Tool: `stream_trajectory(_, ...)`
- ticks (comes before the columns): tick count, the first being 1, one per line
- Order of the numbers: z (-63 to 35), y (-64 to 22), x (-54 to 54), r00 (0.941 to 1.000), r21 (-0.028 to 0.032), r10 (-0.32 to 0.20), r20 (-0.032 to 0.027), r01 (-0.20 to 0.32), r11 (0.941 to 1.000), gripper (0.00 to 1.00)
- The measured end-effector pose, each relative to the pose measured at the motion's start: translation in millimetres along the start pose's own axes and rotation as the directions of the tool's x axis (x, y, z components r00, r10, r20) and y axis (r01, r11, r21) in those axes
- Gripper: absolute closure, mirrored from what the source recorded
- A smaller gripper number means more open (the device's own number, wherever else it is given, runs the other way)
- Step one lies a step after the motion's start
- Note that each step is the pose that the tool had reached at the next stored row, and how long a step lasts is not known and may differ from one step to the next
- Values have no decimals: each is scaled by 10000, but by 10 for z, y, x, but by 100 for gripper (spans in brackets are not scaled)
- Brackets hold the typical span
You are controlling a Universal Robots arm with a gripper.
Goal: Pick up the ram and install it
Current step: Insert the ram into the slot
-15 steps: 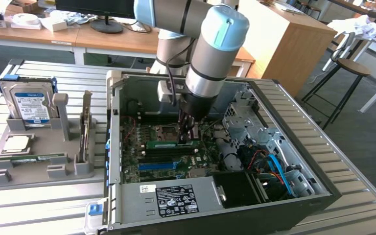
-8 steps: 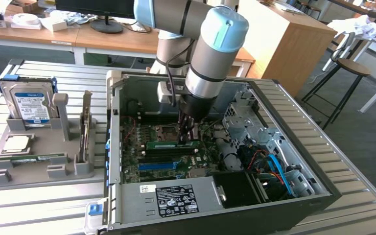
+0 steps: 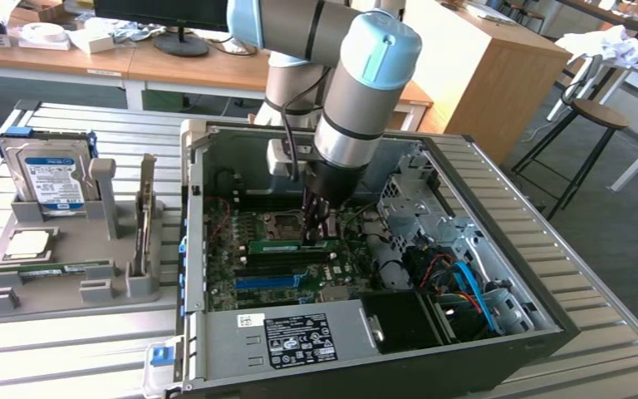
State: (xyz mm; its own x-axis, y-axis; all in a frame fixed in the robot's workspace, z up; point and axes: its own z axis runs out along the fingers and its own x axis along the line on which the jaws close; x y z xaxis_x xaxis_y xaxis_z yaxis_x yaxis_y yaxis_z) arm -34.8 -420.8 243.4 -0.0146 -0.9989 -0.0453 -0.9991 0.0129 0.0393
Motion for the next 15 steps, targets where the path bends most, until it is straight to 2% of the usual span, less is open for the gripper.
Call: stream_trajectory(15,53,-2,2,10000,-1,0,-2,0,10000,89)
